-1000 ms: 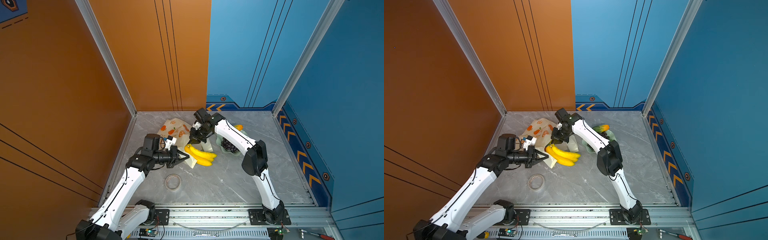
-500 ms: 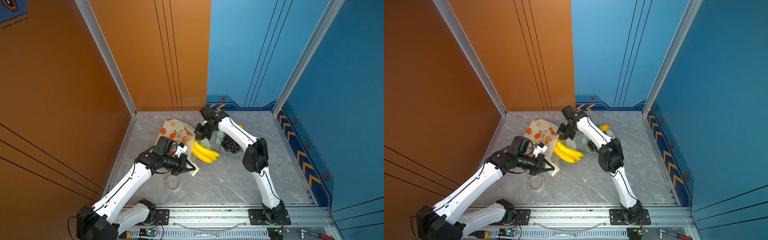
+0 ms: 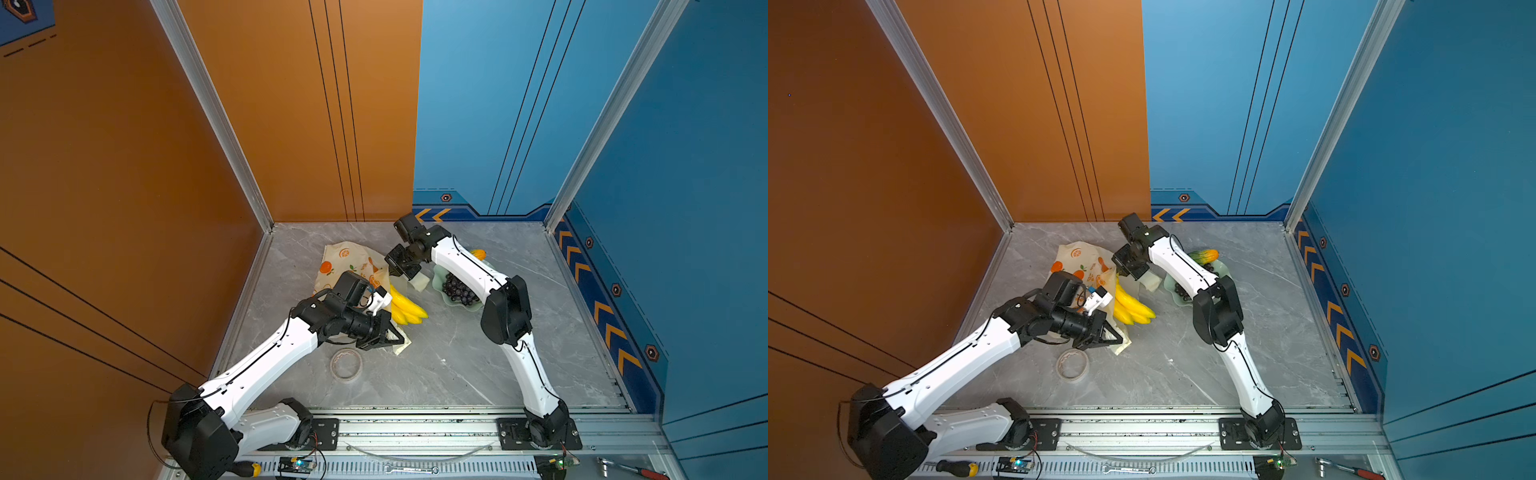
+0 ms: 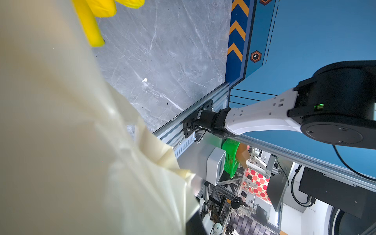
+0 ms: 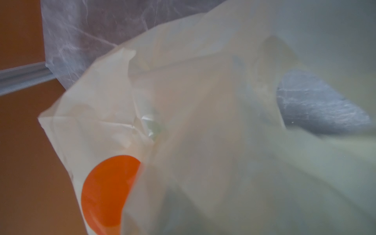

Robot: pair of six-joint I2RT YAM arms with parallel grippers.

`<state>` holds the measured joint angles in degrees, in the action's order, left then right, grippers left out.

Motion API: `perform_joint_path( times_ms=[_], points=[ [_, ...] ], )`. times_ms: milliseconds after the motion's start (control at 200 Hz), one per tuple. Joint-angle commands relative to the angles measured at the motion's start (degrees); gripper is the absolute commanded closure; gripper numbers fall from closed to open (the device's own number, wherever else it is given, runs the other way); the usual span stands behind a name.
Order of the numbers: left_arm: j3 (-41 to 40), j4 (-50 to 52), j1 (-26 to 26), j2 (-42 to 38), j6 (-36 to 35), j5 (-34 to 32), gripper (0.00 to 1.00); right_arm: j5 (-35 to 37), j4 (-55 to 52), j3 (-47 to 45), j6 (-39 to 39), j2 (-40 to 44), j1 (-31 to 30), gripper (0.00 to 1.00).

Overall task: Place the fruits into the plastic bag
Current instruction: Place the fruit in the plastic bag.

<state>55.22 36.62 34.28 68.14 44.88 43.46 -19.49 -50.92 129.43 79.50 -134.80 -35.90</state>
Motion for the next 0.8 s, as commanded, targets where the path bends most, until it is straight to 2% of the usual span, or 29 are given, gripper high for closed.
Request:
perform_joint_path(
  times_ms=[0,75,200,320,506,796],
  points=[
    [1.25,0.44,0.59,1.6,-1.98,-1.66,1.0,3.08,2.48,-2.42,8.21,0.81,0.13,1.0],
    [1.8,1.49,0.99,2.5,-3.11,-2.45,1.0,4.62,3.17,-3.93,12.19,1.68,0.26,1.0],
    [3.24,3.08,1.99,4.06,-4.62,-3.87,1.0,3.38,9.28,-8.03,19.46,2.44,0.27,1.0],
    [5.67,3.19,2.37,5.34,-4.91,-5.03,1.0,4.26,11.86,-8.16,24.03,1.91,-0.42,1.0],
    [9.87,3.28,2.13,7.66,-5.84,-3.45,1.0,5.19,22.42,-12.46,35.52,2.19,-1.21,1.0],
    [7.41,4.09,0.25,6.06,-6.53,-3.18,1.0,5.87,21.21,-6.53,38.44,-0.17,-0.38,1.0]
  ],
)
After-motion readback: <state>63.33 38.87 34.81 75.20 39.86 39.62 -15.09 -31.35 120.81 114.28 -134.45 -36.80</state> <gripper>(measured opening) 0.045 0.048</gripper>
